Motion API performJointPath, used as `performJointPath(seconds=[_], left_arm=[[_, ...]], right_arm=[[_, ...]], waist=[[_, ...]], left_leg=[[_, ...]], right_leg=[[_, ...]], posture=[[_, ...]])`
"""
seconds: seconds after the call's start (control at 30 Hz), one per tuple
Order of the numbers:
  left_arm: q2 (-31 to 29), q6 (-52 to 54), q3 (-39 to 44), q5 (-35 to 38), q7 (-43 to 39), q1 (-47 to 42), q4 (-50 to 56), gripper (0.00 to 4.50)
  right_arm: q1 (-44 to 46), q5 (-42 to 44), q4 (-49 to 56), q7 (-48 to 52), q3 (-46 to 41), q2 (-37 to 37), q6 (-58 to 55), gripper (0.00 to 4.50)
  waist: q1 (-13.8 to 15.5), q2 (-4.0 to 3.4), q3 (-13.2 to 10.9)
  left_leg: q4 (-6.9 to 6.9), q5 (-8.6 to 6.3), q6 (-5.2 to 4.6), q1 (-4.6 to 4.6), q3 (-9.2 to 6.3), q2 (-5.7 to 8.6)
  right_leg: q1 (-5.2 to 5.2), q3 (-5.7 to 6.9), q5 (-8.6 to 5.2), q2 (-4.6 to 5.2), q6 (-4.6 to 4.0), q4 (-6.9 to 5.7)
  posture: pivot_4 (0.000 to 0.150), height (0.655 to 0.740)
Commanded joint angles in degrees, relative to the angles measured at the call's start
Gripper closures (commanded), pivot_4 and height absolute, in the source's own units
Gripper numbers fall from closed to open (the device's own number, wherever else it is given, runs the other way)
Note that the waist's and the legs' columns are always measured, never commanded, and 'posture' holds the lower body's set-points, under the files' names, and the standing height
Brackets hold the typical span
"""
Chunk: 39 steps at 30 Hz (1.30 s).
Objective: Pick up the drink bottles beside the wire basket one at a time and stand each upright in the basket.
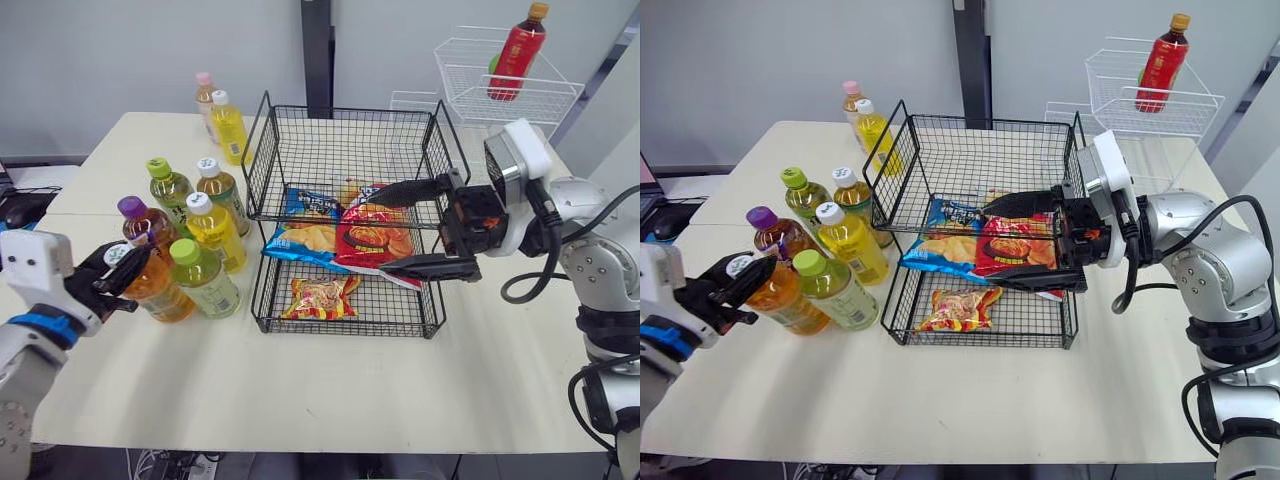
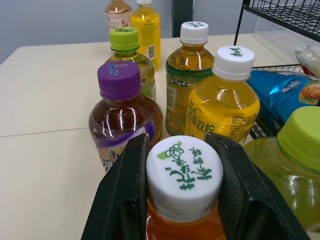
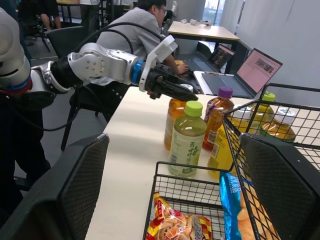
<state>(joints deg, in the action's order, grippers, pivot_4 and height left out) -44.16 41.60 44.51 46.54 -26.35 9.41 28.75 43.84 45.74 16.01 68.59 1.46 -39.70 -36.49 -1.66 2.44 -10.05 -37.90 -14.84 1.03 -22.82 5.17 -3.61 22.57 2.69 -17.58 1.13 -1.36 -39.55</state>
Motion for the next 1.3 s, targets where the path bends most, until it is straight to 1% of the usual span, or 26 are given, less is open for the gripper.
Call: performJointPath(seconds=[0.03, 0.07, 0.13, 0.2, 0.27, 0.33, 0.37, 0.43, 0.47, 0.53, 0.57, 0.63, 0.67, 0.77, 0.87, 0.97, 1.03, 1.2, 1.3], left_arm=[[-8.50, 5.32, 10.19, 8.24, -5.24, -1.14, 1.81, 3.15], [-10.43, 7.29, 11.57, 9.98, -6.16, -1.23, 1.31, 3.15], [-16.08, 11.27, 14.66, 12.59, -8.25, -2.59, -0.88, 3.15], [-22.40, 14.19, 16.23, 15.75, -8.92, -7.55, -5.57, 3.15], [-28.34, 16.55, 15.36, 18.54, -9.25, -13.53, -11.02, 3.15], [-33.89, 16.53, 11.23, 20.31, -10.03, -20.91, -17.30, 3.15], [-36.72, 15.22, 7.48, 21.10, -10.56, -25.35, -21.03, 3.15], [-40.35, 12.30, -1.51, 22.91, -11.72, -34.71, -27.09, 3.15], [-40.77, 10.74, -7.83, 22.54, -12.65, -41.17, -29.36, 3.15], [-38.18, 10.04, -19.24, 20.20, -14.36, -55.55, -33.06, 3.15], [-35.04, 10.14, -25.01, 17.26, -15.46, -63.98, -35.17, 3.15], [-28.43, 10.24, -33.66, 10.96, -18.14, -78.14, -40.68, 3.15], [-24.92, 9.37, -37.38, 7.30, -19.62, -84.00, -43.70, 3.15], [-16.79, 6.89, -43.70, -0.77, -24.52, -94.78, -52.35, 3.15], [-7.87, 2.22, -47.74, -7.21, -29.58, -101.50, -59.70, 3.15], [0.02, -1.98, -48.39, -11.25, -32.86, -106.13, -66.40, 3.15], [4.53, -5.25, -48.16, -13.82, -33.99, -108.41, -70.79, 3.15], [16.42, -16.73, -48.62, -20.48, -34.94, -110.34, -80.34, 3.15], [21.66, -23.00, -48.33, -23.78, -34.44, -110.84, -85.13, 3.15]], right_arm=[[0.40, -0.52, 1.00, -1.01, -2.28, -0.63, 0.94, 0.00], [0.31, -0.66, 1.00, -1.30, -2.43, -0.68, 0.91, 0.00], [0.01, -0.89, 1.14, -2.09, -2.93, -0.85, 0.81, 0.00], [-0.76, -1.06, 1.83, -2.97, -3.72, -1.48, 0.54, 0.00], [-1.82, -0.69, 2.76, -3.87, -4.85, -2.45, -0.24, 0.00], [-3.22, -0.24, 4.01, -5.20, -6.51, -3.72, -1.14, 0.00], [-4.10, 0.13, 4.82, -6.27, -7.61, -4.36, -1.72, 0.00], [-5.83, 0.64, 6.39, -8.34, -9.53, -5.12, -2.63, 0.00], [-6.86, 0.86, 7.28, -9.39, -10.31, -5.33, -3.02, 0.00], [-8.38, 1.11, 8.81, -11.50, -11.25, -5.26, -3.51, 0.00], [-9.24, 1.46, 9.78, -12.78, -11.93, -5.15, -3.81, 0.00], [-10.64, 2.26, 11.64, -15.31, -13.04, -4.95, -4.53, 0.00], [-11.61, 2.57, 12.71, -16.44, -13.68, -4.96, -4.84, 0.00], [-13.62, 3.26, 15.21, -19.55, -14.68, -4.85, -5.51, 0.00], [-15.68, 3.90, 17.84, -23.47, -16.07, -4.68, -5.95, 0.00], [-16.54, 4.21, 19.27, -26.98, -16.77, -4.58, -6.64, 0.00], [-17.15, 4.74, 20.11, -29.05, -17.76, -4.93, -7.11, 0.00], [-19.66, 8.09, 22.81, -34.76, -23.87, -6.20, -8.84, 0.00], [-21.26, 11.58, 24.28, -37.58, -27.09, -7.53, -10.79, 0.00]], waist=[[0.03, 0.03, -0.01], [0.10, 0.03, -0.01], [0.27, -0.06, -0.06], [0.51, 0.01, -0.06], [0.90, 0.14, -0.14], [1.07, 0.15, -0.18], [1.14, 0.16, -0.18], [1.33, 0.13, -0.19], [1.37, 0.12, -0.19], [1.60, 0.05, -0.24], [1.84, 0.05, -0.24], [2.46, 0.12, -0.29], [2.97, 0.22, -0.30], [2.91, 0.25, -0.33], [2.77, 0.27, -0.32], [2.64, 0.25, -0.34], [2.34, 0.25, -0.34], [1.90, 0.20, -0.36], [1.82, 0.20, -0.36]], left_leg=[[-0.01, 0.00, 0.00, -0.04, -0.03, 0.00], [-0.01, 0.01, 0.01, -0.06, -0.04, 0.00], [-0.02, 0.00, 0.01, -0.06, -0.05, 0.05], [-0.02, 0.00, 0.01, -0.07, -0.08, 0.05], [-0.03, 0.01, 0.01, -0.08, -0.13, 0.05], [-0.01, 0.02, 0.03, -0.12, -0.16, 0.03], [-0.02, 0.02, 0.03, -0.13, -0.13, 0.06], [0.03, 0.01, 0.04, -0.13, -0.07, 0.07], [0.04, 0.02, 0.05, -0.14, -0.05, 0.07], [0.07, 0.02, 0.05, -0.13, -0.04, 0.09], [0.07, 0.02, 0.05, -0.15, -0.03, 0.06], [-0.04, 0.03, 0.06, -0.18, -0.14, 0.11], [-0.07, 0.04, 0.07, -0.22, -0.14, 0.10], [-0.16, 0.09, 0.15, -0.28, -0.05, 0.14], [-0.16, 0.15, 0.26, -0.40, 0.08, 0.14], [-0.27, 0.19, 0.30, -1.03, 0.13, 0.11], [-0.26, 0.19, 0.30, -1.13, 0.16, 0.11], [-0.16, 0.19, 0.30, -1.18, 0.26, 0.13], [-0.22, 0.20, 0.30, -1.15, 0.26, 0.13]], right_leg=[[0.03, 0.02, 0.00, 0.00, 0.00, 0.00], [0.04, 0.04, 0.00, 0.00, 0.00, 0.00], [0.01, 0.05, 0.00, 0.04, 0.01, 0.04], [0.00, 0.08, 0.00, 0.03, 0.02, 0.07], [0.01, 0.14, -0.01, 0.02, 0.01, 0.03], [0.07, 0.17, -0.01, -0.02, 0.01, 0.08], [0.07, 0.13, -0.01, -0.01, 0.02, 0.08], [0.07, 0.09, -0.01, -0.01, 0.03, 0.16], [0.08, 0.09, -0.01, -0.02, 0.03, 0.18], [0.05, 0.08, -0.02, -0.03, 0.03, 0.22], [0.09, 0.09, -0.01, -0.06, 0.03, 0.22], [0.03, 0.14, -0.03, -0.13, 0.05, 0.11], [0.08, 0.14, -0.01, -0.18, 0.06, 0.12], [0.12, 0.00, 0.02, -0.20, 0.14, 0.14], [0.32, -0.15, 0.01, -0.20, 0.16, 0.17], [1.00, -0.20, 0.01, -0.20, 0.14, 0.03], [1.12, -0.23, 0.02, -0.19, 0.14, 0.03], [1.24, -0.32, 0.01, -0.18, 0.13, 0.03], [1.21, -0.33, 0.01, -0.18, 0.13, -0.04]], posture=[[0.150, 0.7400], [0.150, 0.7400], [0.150, 0.7400], [0.150, 0.7400], [0.150, 0.7400], [0.150, 0.7400], [0.150, 0.7400], [0.150, 0.7400], [0.150, 0.7400], [0.150, 0.7400], [0.150, 0.7400], [0.150, 0.7400], [0.150, 0.7400], [0.150, 0.7400], [0.150, 0.7400], [0.150, 0.7400], [0.150, 0.7400], [0.150, 0.7400], [0.150, 0.7400]])
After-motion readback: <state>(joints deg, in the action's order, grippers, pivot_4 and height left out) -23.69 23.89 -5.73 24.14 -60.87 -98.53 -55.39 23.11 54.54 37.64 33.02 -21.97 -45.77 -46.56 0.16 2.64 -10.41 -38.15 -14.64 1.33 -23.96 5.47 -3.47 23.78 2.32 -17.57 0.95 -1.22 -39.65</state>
